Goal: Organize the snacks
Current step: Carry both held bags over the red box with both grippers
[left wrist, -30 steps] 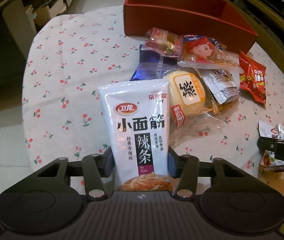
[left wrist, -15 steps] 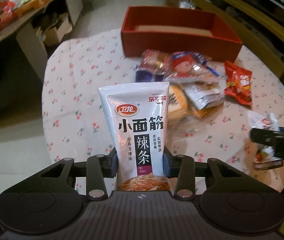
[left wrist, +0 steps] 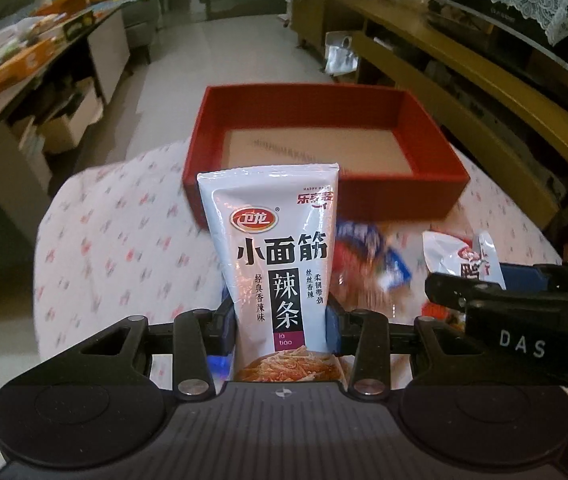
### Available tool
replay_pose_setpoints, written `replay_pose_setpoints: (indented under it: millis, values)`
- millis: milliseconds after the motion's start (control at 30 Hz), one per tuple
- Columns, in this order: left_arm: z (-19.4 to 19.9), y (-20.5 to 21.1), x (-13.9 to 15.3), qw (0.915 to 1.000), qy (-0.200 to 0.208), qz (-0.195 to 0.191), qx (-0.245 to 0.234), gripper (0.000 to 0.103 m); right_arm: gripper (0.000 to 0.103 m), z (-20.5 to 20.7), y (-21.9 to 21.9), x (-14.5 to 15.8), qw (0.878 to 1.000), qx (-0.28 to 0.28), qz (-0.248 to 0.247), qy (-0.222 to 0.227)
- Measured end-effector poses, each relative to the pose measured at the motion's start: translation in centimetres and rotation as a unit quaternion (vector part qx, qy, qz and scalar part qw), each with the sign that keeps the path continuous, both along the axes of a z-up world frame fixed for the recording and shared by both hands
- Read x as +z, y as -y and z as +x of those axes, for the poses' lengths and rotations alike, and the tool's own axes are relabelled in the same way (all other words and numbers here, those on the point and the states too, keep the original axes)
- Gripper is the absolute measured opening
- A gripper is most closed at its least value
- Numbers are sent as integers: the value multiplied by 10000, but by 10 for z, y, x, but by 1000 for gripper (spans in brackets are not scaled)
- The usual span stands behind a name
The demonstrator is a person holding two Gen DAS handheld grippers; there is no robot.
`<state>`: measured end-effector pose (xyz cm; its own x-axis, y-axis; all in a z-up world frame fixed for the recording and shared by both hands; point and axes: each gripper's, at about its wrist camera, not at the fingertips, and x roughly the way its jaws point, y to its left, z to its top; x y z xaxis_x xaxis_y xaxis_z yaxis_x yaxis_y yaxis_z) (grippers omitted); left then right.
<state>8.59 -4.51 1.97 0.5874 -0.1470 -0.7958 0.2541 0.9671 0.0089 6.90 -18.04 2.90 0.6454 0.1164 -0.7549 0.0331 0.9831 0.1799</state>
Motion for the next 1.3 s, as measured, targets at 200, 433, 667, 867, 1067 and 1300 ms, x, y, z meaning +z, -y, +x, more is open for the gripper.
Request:
replay_pose_setpoints:
  millis: [200,433,667,867,1067,1300]
  values:
    - [44,13,4,9999,113,-94,-24,49,55,47,11,12,9998,-56,-42,200]
    - [91,28,4,9997,245,-30,-4,49,55,102,22,11,9995,-67,-207,244]
    - [129,36,4,9990,439,34,60,49,55,144,27,5,9989,-64,-313,335]
    - [155,44,-14,9989,427,156,69,48,55,176,34,-17,9988,-61,-401,266]
    - [167,44,-44,9992,144,353,96,48,55,194,31,-43,9989,-19,-448,96]
    - [167,40,-57,9986,-133,505,116,48,56,197,24,-61,9980,144,-607,-126]
